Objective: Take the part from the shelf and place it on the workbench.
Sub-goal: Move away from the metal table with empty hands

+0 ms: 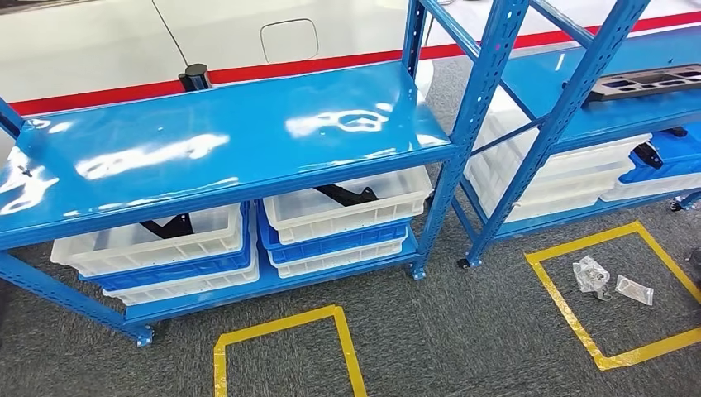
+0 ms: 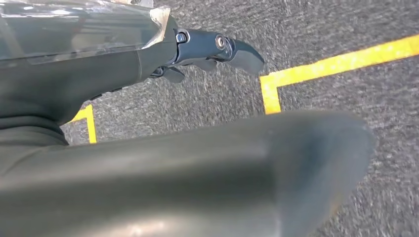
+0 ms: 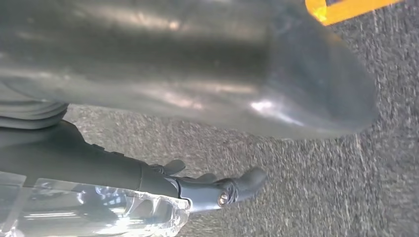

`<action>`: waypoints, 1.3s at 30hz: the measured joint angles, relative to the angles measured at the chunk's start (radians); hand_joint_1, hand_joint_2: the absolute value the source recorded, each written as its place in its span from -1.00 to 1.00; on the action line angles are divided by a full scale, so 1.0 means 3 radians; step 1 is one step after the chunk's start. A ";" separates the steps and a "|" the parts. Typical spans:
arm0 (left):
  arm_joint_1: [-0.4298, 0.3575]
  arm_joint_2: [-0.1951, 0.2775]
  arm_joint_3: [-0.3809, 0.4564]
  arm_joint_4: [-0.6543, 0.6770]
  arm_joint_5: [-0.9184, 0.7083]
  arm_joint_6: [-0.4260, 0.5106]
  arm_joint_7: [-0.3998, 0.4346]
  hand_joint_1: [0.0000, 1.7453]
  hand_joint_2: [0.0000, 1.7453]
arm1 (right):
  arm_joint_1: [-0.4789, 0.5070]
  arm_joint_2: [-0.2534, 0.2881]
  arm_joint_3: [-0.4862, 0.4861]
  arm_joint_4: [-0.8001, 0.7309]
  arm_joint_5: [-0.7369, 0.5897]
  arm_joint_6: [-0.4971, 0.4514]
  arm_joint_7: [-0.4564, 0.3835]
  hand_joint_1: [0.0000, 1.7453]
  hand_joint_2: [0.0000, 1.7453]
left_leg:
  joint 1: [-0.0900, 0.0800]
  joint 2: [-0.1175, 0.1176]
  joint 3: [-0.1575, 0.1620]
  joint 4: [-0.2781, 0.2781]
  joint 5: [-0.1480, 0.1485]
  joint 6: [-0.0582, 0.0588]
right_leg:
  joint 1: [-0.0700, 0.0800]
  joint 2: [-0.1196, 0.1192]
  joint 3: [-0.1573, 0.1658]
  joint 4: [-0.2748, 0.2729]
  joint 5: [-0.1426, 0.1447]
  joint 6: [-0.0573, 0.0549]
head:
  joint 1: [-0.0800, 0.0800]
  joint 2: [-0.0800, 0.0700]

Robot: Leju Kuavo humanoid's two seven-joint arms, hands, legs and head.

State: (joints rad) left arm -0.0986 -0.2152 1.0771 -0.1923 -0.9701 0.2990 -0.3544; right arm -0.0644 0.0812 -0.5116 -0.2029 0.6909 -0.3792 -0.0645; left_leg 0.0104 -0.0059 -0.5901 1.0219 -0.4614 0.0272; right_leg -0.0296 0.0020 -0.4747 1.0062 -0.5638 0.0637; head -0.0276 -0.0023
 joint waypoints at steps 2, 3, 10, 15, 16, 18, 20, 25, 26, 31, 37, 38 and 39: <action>-0.0007 -0.0003 0.0003 0.0000 0.0000 0.0006 0.0000 -1.00 -1.00 | -0.0005 0.0000 0.0001 0.0000 0.0017 0.0002 0.0004 -1.00 -1.00 | 0.0004 -0.0002 0.0036 -0.0029 -0.0006 0.0052 | 0.0005 -0.0004 -0.0199 0.0362 -0.0146 -0.0022 | 0.0020 0.0000; -0.0011 -0.0003 0.0006 0.0000 0.0000 0.0008 0.0000 -1.00 -1.00 | -0.0006 0.0001 0.0001 0.0000 0.0024 0.0004 0.0007 -1.00 -1.00 | 0.0000 -0.0005 0.0041 -0.0029 -0.0014 0.0068 | 0.0010 -0.0003 -0.0342 0.0597 -0.0218 -0.0036 | 0.0027 0.0000; -0.0008 -0.0008 0.0029 0.0000 0.0013 0.0016 -0.0017 -1.00 -1.00 | 0.0004 -0.0005 0.0001 0.0000 0.0046 0.0010 0.0024 -1.00 -1.00 | -0.0044 -0.0104 0.0136 -0.0020 -0.0108 0.0057 | 0.0048 0.0028 -0.0376 0.0125 0.0258 0.0005 | 0.0044 0.0000; -0.0003 -0.0006 0.0033 -0.0001 0.0020 0.0041 -0.0013 -1.00 -1.00 | -0.0010 -0.0001 0.0000 0.0000 0.0067 0.0023 0.0033 -1.00 -1.00 | -0.0049 -0.0105 0.0134 0.0031 -0.0177 -0.0008 | 0.0022 0.0023 -0.0315 0.0009 0.0324 -0.0097 | 0.0035 0.0000; -0.0005 -0.0005 0.0034 -0.0001 0.0020 0.0046 -0.0011 -1.00 -1.00 | -0.0013 0.0000 0.0000 -0.0001 0.0072 0.0026 0.0034 -1.00 -1.00 | -0.0044 -0.0083 0.0098 0.0122 -0.0238 -0.0028 | 0.0005 0.0013 -0.0305 0.0000 0.0323 -0.0121 | 0.0028 0.0000; -0.0007 -0.0004 0.0034 -0.0001 0.0020 0.0049 -0.0009 -1.00 -1.00 | -0.0013 0.0000 0.0000 -0.0001 0.0081 0.0031 0.0034 -1.00 -1.00 | -0.0027 -0.0033 -0.0084 0.0500 -0.0437 -0.0068 | 0.0002 -0.0014 -0.0288 -0.0003 0.0311 -0.0157 | 0.0013 0.0000; -0.0004 -0.0002 0.0035 -0.0001 0.0020 0.0049 -0.0007 -1.00 -1.00 | -0.0010 0.0003 0.0000 0.0000 0.0084 0.0032 0.0034 -1.00 -1.00 | -0.0005 -0.0015 -0.0290 0.0859 -0.0561 -0.0100 | 0.0002 -0.0043 -0.0280 -0.0002 0.0301 -0.0168 | 0.0012 0.0000; -0.0005 0.0005 0.0038 -0.0001 0.0020 0.0049 0.0001 -1.00 -1.00 | -0.0012 0.0005 0.0000 0.0000 0.0092 0.0033 0.0036 -1.00 -1.00 | 0.0036 0.0094 -0.0048 0.0243 -0.0143 -0.0126 | 0.0005 -0.0101 -0.0229 0.0006 0.0256 -0.0113 | 0.0008 0.0000; -0.0010 0.0005 0.0038 -0.0001 0.0020 0.0049 0.0001 -1.00 -1.00 | -0.0012 0.0004 0.0000 0.0000 0.0093 0.0033 0.0037 -1.00 -1.00 | 0.0031 0.0115 0.0019 0.0104 -0.0096 -0.0115 | 0.0015 -0.0111 -0.0219 0.0008 0.0245 -0.0092 | 0.0011 0.0000; -0.0014 0.0006 0.0038 -0.0001 0.0020 0.0051 0.0001 -1.00 -1.00 | -0.0016 0.0002 0.0000 0.0000 0.0095 0.0033 0.0037 -1.00 -1.00 | 0.0004 0.0038 0.0056 -0.0009 -0.0043 0.0029 | 0.0013 -0.0118 -0.0264 0.0131 0.0147 -0.0005 | 0.0024 0.0000; -0.0009 0.0005 0.0038 -0.0001 0.0020 0.0052 0.0001 -1.00 -1.00 | -0.0003 -0.0004 0.0000 0.0000 0.0095 0.0033 0.0036 -1.00 -1.00 | -0.0011 -0.0071 0.0063 -0.0012 -0.0040 0.0072 | 0.0016 -0.0021 -0.0607 0.0772 -0.0041 0.0028 | 0.0042 0.0000; -0.0009 0.0003 0.0039 -0.0001 0.0019 0.0052 0.0001 -1.00 -1.00 | -0.0005 -0.0005 0.0000 0.0000 0.0095 0.0033 0.0035 -1.00 -1.00 | -0.0011 -0.0087 0.0070 -0.0012 -0.0044 0.0067 | 0.0014 -0.0019 -0.0492 0.0514 0.0069 0.0049 | 0.0045 0.0000; -0.0009 0.0002 0.0039 -0.0001 0.0019 0.0052 0.0002 -1.00 -1.00 | -0.0009 -0.0006 0.0000 0.0000 0.0095 0.0033 0.0034 -1.00 -1.00 | -0.0018 -0.0099 0.0076 -0.0009 -0.0051 0.0056 | 0.0019 -0.0014 -0.0387 0.0279 0.0159 0.0053 | 0.0047 0.0000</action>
State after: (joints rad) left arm -0.1014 -0.2147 1.0887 -0.1926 -0.9643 0.3147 -0.3539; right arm -0.0671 0.0792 -0.5116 -0.2029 0.7194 -0.3693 -0.0542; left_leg 0.0052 -0.0356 -0.5673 1.0191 -0.4767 0.0439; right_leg -0.0240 -0.0021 -0.5907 1.0898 -0.5161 0.0797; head -0.0134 -0.0023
